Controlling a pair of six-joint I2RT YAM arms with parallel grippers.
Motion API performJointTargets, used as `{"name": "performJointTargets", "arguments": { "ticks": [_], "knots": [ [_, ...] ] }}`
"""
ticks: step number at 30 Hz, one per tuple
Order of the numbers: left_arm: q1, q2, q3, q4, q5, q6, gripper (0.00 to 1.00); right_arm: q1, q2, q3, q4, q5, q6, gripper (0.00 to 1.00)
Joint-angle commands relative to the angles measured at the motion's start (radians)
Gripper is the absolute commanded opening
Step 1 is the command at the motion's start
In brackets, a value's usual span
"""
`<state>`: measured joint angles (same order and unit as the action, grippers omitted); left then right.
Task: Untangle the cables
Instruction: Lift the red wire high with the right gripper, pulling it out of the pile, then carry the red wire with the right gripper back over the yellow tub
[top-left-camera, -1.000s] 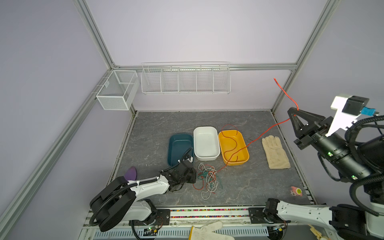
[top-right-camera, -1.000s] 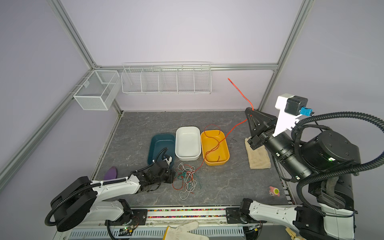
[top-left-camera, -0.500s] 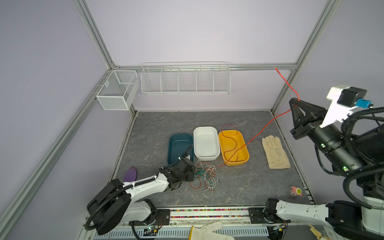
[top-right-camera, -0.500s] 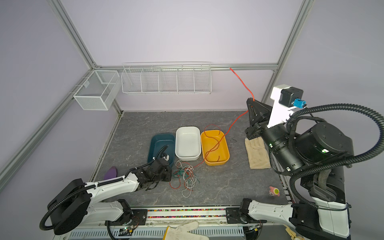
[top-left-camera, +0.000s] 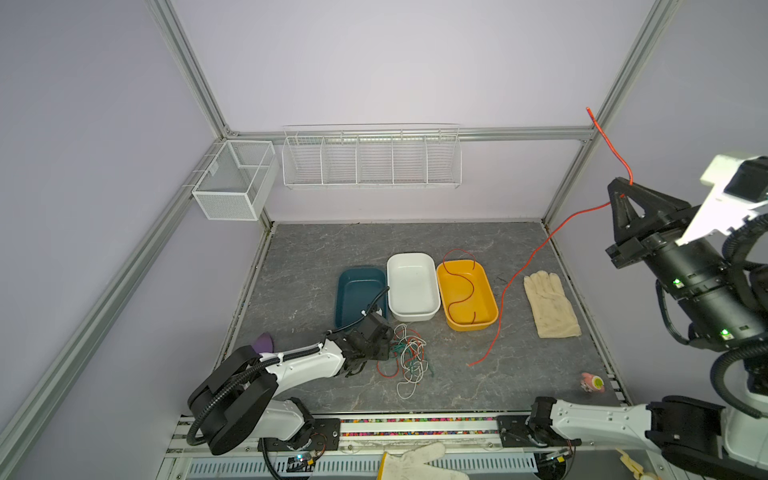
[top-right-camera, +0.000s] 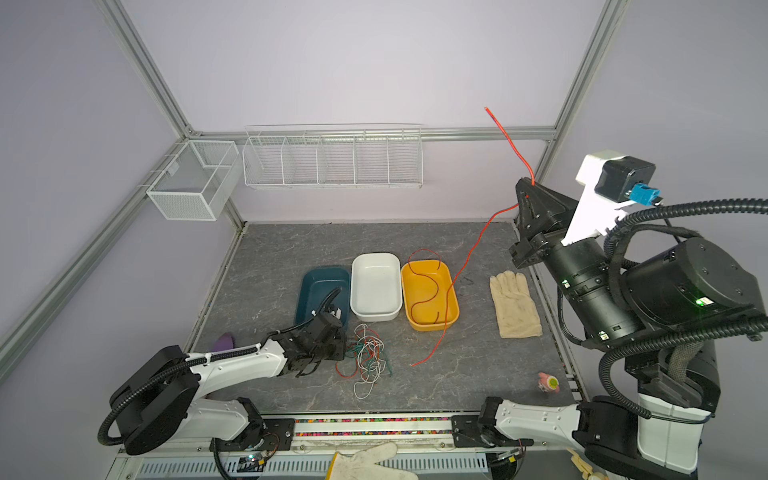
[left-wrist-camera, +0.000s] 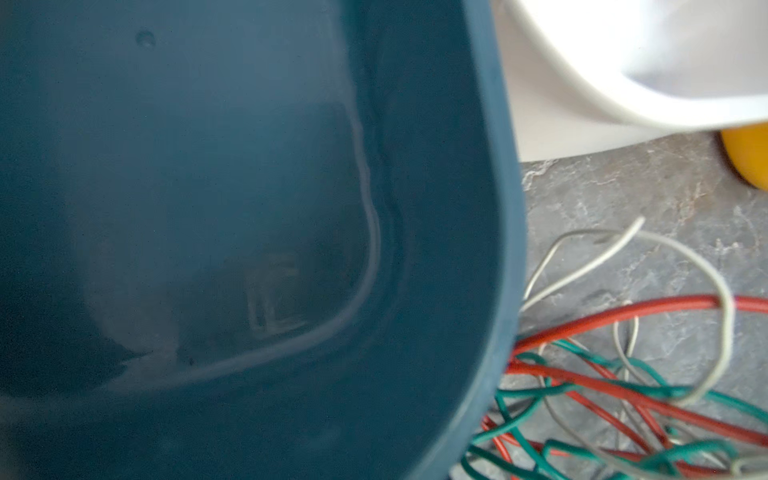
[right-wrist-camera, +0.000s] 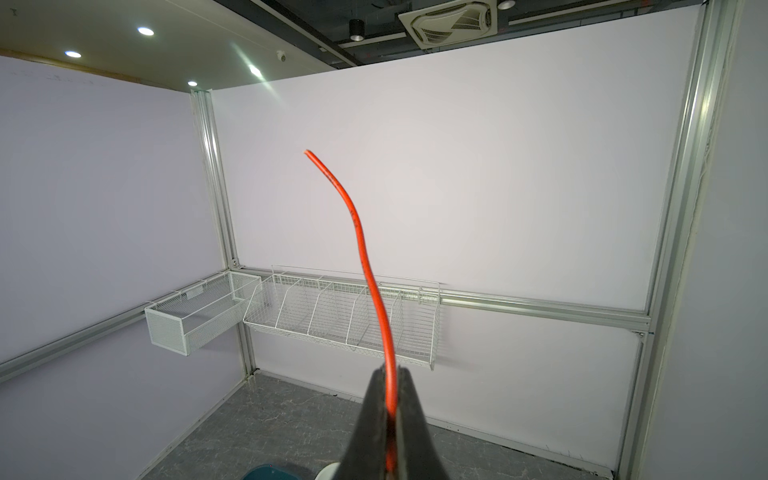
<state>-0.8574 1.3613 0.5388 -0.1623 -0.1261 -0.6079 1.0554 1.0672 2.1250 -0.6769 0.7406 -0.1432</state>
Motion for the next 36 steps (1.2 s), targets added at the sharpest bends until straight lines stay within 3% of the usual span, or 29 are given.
{"name": "performJointTargets", "arguments": {
  "ticks": [1, 3, 4, 9, 13, 18, 27, 36],
  "knots": [
    [0.006, -0.018, 0.035, -0.043, 0.002, 0.010, 0.00, 0.003, 0.002, -0.031, 0.006, 0.024, -0.040, 0.07],
    [0.006, -0.056, 0.058, -0.077, 0.003, 0.011, 0.03, 0.003, -0.001, -0.071, 0.042, 0.031, -0.059, 0.07],
    [0.006, -0.077, 0.068, -0.092, 0.003, 0.012, 0.09, 0.003, -0.001, -0.089, 0.059, 0.039, -0.074, 0.07],
    [0.006, -0.188, 0.128, -0.166, 0.004, 0.020, 0.54, -0.009, 0.000, -0.196, 0.144, 0.072, -0.127, 0.06],
    [0.006, -0.278, 0.157, -0.187, 0.024, 0.053, 0.66, -0.047, -0.001, -0.252, 0.181, 0.065, -0.129, 0.06],
    [0.007, -0.405, 0.249, -0.312, -0.069, 0.099, 0.83, -0.120, 0.026, -0.282, 0.161, 0.011, -0.086, 0.06],
    [0.012, -0.508, 0.457, -0.561, -0.307, 0.275, 1.00, -0.372, 0.078, -0.337, 0.125, -0.157, 0.089, 0.06],
    [0.026, -0.628, 0.338, -0.440, -0.528, 0.456, 0.99, -0.563, 0.161, -0.461, 0.158, -0.207, 0.239, 0.06]
  ]
}}
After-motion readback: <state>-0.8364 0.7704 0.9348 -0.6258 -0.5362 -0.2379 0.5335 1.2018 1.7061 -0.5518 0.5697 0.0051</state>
